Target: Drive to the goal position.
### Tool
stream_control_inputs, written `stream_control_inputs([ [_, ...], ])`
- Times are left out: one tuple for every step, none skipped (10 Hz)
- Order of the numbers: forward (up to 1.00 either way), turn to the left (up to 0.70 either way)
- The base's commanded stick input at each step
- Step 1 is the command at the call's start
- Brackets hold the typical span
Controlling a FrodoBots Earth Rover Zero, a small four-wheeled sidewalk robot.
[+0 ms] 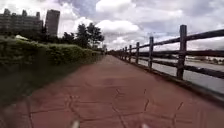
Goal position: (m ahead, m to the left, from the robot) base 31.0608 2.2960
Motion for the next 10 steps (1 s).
stream_control_inputs([
  [1.00,0.00],
  [1.00,0.00],
  [1.00,0.00],
  [1.00,0.00],
  [1.00,0.00],
  [1.00,0.00],
  [1.00,0.00],
  [1.00,0.00],
  [1.00,0.00],
  [1.00,0.00],
])
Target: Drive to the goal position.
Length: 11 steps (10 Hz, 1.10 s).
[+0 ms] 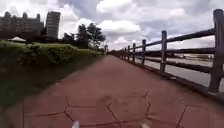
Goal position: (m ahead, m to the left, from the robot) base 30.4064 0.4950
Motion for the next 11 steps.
stream_control_inputs([
  [1.00,0.00],
  [1.00,0.00],
  [1.00,0.00],
  [1.00,0.00],
  [1.00,0.00],
  [1.00,0.00],
  [1.00,0.00],
  [1.00,0.00],
  [1.00,0.00],
  [1.00,0.00],
  [1.00,0.00],
])
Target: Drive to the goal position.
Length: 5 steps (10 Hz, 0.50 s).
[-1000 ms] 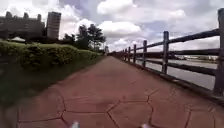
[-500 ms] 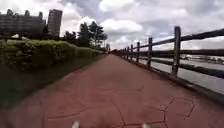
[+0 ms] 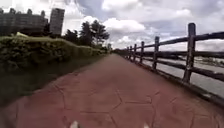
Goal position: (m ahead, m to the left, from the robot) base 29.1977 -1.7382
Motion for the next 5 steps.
stream_control_inputs([
  [1.00,0.00],
  [1.00,0.00],
  [1.00,0.00],
  [1.00,0.00],
  [1.00,0.00],
])
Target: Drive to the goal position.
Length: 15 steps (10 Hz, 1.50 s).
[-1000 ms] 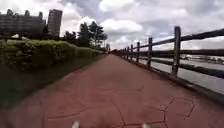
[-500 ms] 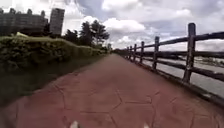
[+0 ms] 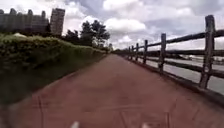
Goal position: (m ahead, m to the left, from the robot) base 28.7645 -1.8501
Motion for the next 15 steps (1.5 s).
stream_control_inputs([
  [1.00,0.00],
  [1.00,0.00],
  [1.00,0.00],
  [1.00,0.00],
  [1.00,0.00],
  [1.00,0.00],
  [1.00,0.00],
  [1.00,0.00],
  [1.00,0.00],
  [1.00,0.00],
  [1.00,0.00],
  [1.00,0.00],
  [1.00,0.00],
  [1.00,0.00],
  [1.00,0.00],
])
